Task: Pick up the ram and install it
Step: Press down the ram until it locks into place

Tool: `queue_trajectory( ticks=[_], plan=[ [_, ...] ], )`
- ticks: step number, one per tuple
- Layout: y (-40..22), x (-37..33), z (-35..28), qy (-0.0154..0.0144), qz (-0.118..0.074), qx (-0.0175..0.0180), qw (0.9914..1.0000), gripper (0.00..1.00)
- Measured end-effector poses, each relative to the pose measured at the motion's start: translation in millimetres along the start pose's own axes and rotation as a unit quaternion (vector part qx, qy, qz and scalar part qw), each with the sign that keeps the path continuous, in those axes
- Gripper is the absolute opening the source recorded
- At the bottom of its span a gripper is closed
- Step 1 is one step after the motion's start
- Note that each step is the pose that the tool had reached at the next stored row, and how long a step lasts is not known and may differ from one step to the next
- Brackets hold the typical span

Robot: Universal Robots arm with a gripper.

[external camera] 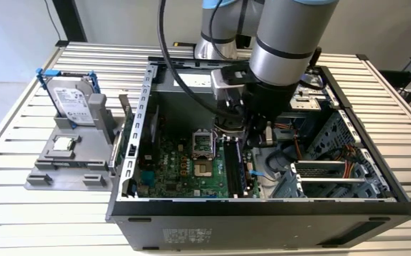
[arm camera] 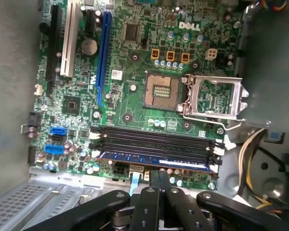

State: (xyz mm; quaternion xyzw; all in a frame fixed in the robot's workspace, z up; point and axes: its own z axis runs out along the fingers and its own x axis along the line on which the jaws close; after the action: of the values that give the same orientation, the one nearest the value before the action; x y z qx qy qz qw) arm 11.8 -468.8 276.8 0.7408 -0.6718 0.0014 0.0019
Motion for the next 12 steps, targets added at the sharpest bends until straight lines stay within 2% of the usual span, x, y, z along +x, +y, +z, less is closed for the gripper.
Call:
queue_trajectory(
  ticks=[12],
  plan=[
    [0.1, 0.2, -54.3, 0.0, 0.0, 0.0, 1.0, 0.0]
  ],
)
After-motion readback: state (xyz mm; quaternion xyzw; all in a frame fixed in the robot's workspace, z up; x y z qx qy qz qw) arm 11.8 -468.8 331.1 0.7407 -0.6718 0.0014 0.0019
